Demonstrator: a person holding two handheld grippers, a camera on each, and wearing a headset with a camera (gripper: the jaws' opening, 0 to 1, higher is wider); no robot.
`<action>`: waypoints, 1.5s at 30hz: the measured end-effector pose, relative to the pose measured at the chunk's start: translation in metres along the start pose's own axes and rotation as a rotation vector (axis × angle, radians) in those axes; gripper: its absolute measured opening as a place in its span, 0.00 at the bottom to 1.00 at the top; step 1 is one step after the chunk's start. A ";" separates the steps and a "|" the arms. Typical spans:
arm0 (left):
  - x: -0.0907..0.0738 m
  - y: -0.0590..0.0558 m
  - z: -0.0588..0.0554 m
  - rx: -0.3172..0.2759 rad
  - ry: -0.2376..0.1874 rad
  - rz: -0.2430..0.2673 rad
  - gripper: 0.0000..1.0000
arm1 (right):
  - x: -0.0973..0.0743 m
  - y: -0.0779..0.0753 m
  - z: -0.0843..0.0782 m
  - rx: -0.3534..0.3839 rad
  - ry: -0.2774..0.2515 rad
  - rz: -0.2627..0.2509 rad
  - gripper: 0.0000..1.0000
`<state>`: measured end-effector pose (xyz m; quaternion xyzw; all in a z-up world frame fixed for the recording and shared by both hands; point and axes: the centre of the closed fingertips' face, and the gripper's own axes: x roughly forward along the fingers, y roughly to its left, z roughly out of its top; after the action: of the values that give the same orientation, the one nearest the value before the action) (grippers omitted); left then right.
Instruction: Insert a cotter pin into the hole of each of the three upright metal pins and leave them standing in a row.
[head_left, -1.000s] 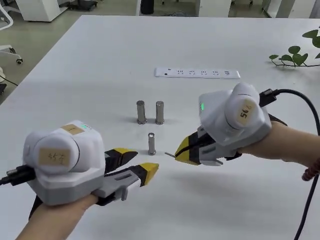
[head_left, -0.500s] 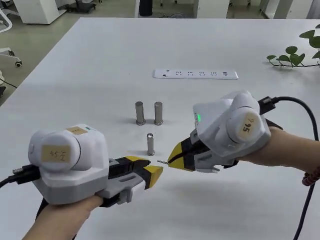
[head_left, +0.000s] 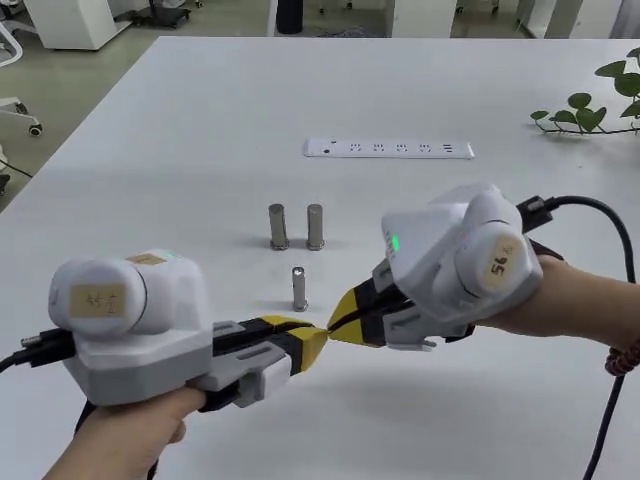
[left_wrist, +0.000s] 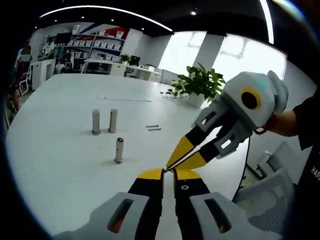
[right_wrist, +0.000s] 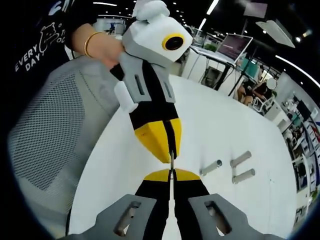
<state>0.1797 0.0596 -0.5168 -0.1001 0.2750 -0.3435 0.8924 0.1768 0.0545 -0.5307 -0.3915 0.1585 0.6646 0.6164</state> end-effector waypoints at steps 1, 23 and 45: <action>0.000 0.000 0.000 -0.002 -0.001 -0.001 0.03 | 0.000 0.000 0.000 0.000 -0.002 -0.001 0.00; -0.002 0.003 -0.001 -0.233 -0.033 -0.029 0.00 | 0.000 0.001 0.009 -0.057 -0.010 -0.015 0.00; -0.005 0.007 0.003 0.011 -0.046 -0.025 0.00 | -0.004 -0.002 0.002 0.199 -0.079 -0.043 0.01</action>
<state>0.1822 0.0676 -0.5153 -0.1063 0.2511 -0.3536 0.8948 0.1783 0.0537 -0.5265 -0.3051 0.1909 0.6472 0.6720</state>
